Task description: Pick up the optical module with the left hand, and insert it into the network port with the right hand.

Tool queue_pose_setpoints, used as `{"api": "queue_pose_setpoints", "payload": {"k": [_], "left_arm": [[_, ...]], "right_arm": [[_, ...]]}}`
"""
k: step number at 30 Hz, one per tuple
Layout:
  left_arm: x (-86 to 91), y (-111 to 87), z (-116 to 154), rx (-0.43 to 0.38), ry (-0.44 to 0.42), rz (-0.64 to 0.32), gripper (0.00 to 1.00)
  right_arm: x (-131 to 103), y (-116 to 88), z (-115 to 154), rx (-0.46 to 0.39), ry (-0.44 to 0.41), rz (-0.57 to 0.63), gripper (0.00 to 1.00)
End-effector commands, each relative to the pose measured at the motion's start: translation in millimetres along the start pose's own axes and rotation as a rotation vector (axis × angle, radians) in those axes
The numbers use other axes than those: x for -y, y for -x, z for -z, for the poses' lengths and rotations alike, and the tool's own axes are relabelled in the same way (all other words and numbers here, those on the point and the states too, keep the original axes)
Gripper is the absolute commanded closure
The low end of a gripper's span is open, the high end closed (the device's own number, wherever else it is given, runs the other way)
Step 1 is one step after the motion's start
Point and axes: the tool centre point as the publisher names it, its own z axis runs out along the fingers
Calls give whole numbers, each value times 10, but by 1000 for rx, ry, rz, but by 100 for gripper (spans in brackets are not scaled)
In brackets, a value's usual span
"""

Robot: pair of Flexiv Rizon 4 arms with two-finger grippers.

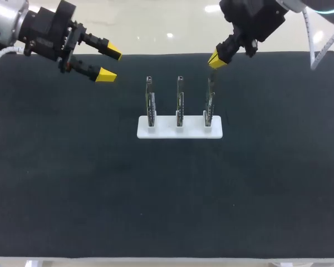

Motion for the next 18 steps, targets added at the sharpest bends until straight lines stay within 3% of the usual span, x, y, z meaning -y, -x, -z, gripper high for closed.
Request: {"api": "queue_pose_setpoints", "payload": {"k": [1, 18], "left_arm": [[-5, 4, -4, -4, 0, 1, 0], [-5, 4, -4, -4, 0, 1, 0]], "right_arm": [[-2, -48, -50, 14, -5, 4, 100], [26, -127, -175, 35, -11, 14, 100]]}}
